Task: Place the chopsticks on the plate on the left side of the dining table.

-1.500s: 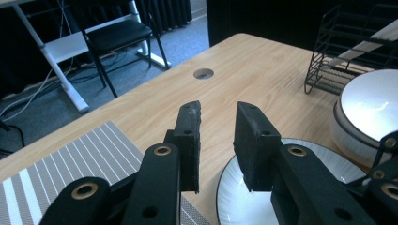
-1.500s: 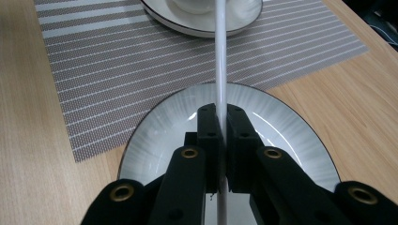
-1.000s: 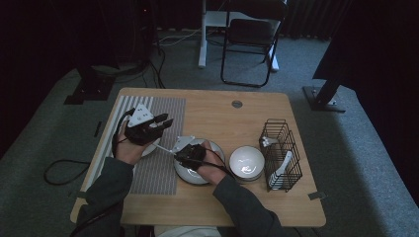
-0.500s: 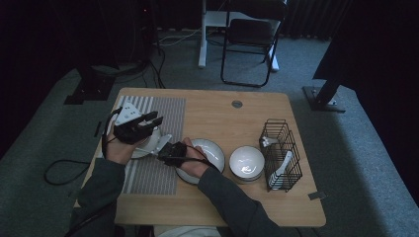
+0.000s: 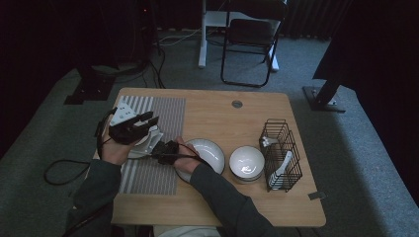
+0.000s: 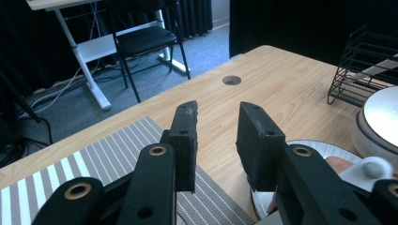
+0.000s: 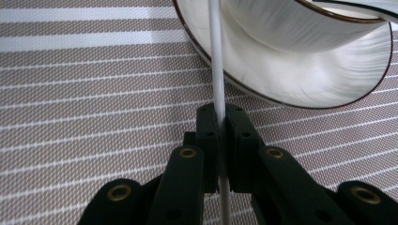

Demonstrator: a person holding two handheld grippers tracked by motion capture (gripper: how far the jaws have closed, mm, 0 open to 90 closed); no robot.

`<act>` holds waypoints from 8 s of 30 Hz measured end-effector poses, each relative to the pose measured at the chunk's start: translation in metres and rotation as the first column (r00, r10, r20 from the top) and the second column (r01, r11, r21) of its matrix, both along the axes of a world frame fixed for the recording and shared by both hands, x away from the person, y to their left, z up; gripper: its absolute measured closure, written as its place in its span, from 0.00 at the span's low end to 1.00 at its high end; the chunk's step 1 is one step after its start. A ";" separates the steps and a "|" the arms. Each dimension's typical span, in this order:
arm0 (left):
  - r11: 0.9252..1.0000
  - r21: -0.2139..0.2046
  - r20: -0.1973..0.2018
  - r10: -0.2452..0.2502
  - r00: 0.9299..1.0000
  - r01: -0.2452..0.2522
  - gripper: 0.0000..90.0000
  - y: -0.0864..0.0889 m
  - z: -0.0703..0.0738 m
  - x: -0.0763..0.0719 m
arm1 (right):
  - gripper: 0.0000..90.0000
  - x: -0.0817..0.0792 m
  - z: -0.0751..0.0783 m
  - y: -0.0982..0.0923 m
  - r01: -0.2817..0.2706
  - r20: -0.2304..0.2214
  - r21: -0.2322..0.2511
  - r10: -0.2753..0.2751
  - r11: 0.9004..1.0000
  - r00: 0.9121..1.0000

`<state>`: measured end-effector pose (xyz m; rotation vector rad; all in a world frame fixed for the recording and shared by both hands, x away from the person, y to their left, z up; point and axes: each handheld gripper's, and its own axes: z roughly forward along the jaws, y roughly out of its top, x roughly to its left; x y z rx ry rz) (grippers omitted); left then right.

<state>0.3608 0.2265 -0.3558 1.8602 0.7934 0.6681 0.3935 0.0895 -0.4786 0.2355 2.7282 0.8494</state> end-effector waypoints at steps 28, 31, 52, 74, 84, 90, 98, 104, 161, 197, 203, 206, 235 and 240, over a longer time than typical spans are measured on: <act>1.000 -0.002 -0.017 0.006 1.000 -0.006 0.76 0.002 -0.008 0.001 | 0.87 0.018 0.000 -0.012 0.104 0.001 0.026 -0.104 0.994 0.995; 1.000 -0.002 -0.017 0.003 1.000 -0.003 0.76 0.001 -0.009 0.001 | 0.87 0.018 0.000 -0.012 0.103 -0.001 0.026 -0.103 0.994 0.995; 1.000 -0.017 -0.023 0.013 1.000 -0.014 0.75 0.002 -0.011 0.004 | 0.75 0.001 0.031 -0.068 0.188 -0.026 0.155 -0.186 0.970 0.982; 0.999 -0.004 -0.023 -0.041 0.999 0.041 0.75 -0.021 -0.011 0.008 | 0.72 -0.035 0.029 -0.109 0.255 -0.067 0.204 -0.247 0.945 0.967; 0.997 0.006 -0.024 -0.079 0.997 0.079 0.75 -0.036 -0.011 0.010 | 0.67 -0.051 0.032 -0.126 0.281 -0.075 0.230 -0.271 0.932 0.960; 0.995 0.009 -0.026 -0.098 0.995 0.099 0.75 -0.044 -0.011 0.012 | 0.65 -0.057 0.032 -0.135 0.300 -0.077 0.236 -0.290 0.924 0.954; 0.993 0.006 -0.030 -0.120 0.992 0.120 0.74 -0.052 -0.011 0.013 | 0.64 -0.064 0.028 -0.152 0.342 -0.090 0.240 -0.330 0.909 0.940; 0.991 0.007 -0.035 -0.133 0.991 0.133 0.74 -0.057 -0.012 0.014 | 0.63 -0.069 0.027 -0.160 0.360 -0.084 0.251 -0.350 0.898 0.933; 0.956 0.046 -0.045 -0.287 0.957 0.289 0.72 -0.134 -0.008 0.025 | 0.61 -0.121 -0.002 -0.217 0.445 -0.118 0.283 -0.429 0.850 0.895; 0.911 0.065 -0.097 -0.400 0.911 0.407 0.71 -0.194 -0.010 0.032 | 0.66 -0.128 -0.018 -0.211 0.434 -0.128 0.272 -0.415 0.859 0.901; 0.901 0.068 -0.102 -0.421 0.902 0.428 0.71 -0.206 -0.009 0.032 | 0.66 -0.130 -0.020 -0.209 0.428 -0.123 0.264 -0.410 0.864 0.904; 0.897 0.072 -0.104 -0.429 0.897 0.437 0.71 -0.212 -0.008 0.032 | 0.66 -0.131 -0.020 -0.210 0.429 -0.123 0.266 -0.411 0.863 0.903; 0.833 0.052 -0.092 -0.545 0.833 0.551 0.68 -0.264 0.005 0.017 | 0.69 -0.133 -0.019 -0.221 0.442 -0.131 0.285 -0.422 0.851 0.897; 0.829 0.052 -0.090 -0.551 0.829 0.557 0.68 -0.267 0.006 0.015 | 0.68 -0.133 -0.019 -0.221 0.449 -0.136 0.289 -0.428 0.845 0.893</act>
